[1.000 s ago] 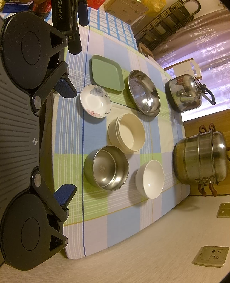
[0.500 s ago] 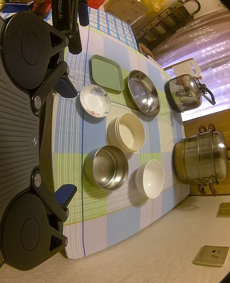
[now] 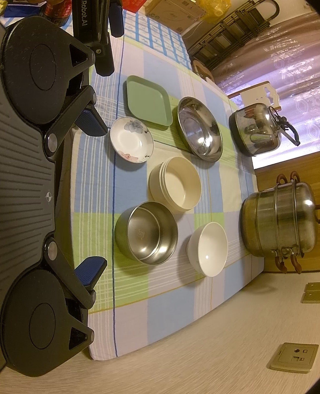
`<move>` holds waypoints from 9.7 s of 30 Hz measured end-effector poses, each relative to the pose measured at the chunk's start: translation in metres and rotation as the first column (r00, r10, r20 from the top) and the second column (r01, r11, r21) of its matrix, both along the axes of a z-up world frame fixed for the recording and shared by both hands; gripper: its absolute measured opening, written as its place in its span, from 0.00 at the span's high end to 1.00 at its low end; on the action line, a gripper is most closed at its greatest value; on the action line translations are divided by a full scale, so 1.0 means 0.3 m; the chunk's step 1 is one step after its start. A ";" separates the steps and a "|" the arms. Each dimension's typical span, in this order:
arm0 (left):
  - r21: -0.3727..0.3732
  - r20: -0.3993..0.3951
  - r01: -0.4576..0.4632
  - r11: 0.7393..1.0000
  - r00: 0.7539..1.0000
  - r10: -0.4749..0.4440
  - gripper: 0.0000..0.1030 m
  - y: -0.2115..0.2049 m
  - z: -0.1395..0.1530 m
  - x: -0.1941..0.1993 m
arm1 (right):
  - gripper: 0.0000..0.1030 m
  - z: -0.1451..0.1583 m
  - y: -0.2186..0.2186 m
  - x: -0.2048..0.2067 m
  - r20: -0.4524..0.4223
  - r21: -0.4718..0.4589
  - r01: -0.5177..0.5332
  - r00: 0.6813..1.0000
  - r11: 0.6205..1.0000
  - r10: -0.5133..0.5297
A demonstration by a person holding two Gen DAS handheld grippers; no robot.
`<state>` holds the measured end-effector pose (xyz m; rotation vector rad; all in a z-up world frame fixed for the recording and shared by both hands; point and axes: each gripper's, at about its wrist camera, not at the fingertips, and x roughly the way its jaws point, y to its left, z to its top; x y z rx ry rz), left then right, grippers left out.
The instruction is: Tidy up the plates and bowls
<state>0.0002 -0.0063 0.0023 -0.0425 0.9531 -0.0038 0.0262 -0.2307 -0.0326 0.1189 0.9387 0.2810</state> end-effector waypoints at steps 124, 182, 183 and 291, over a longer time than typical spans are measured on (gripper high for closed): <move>-0.014 -0.109 -0.099 0.995 0.989 0.097 0.86 0.588 -0.475 0.494 | 0.85 -0.419 0.709 0.573 -0.105 0.091 -0.202 0.972 0.975 0.211; -0.068 0.044 0.003 0.998 0.999 0.000 0.90 0.589 -0.375 0.975 | 0.95 -0.277 0.668 0.946 0.007 0.082 -0.046 0.999 0.996 0.046; -0.070 0.038 0.005 0.998 0.999 -0.002 0.90 0.592 -0.384 0.985 | 0.95 -0.285 0.669 0.952 0.004 0.080 -0.044 0.999 0.996 0.044; -0.072 -0.037 -0.056 0.996 0.998 0.053 0.16 0.207 -0.206 0.175 | 0.41 -0.144 0.200 0.202 -0.071 0.111 -0.091 0.993 0.990 0.099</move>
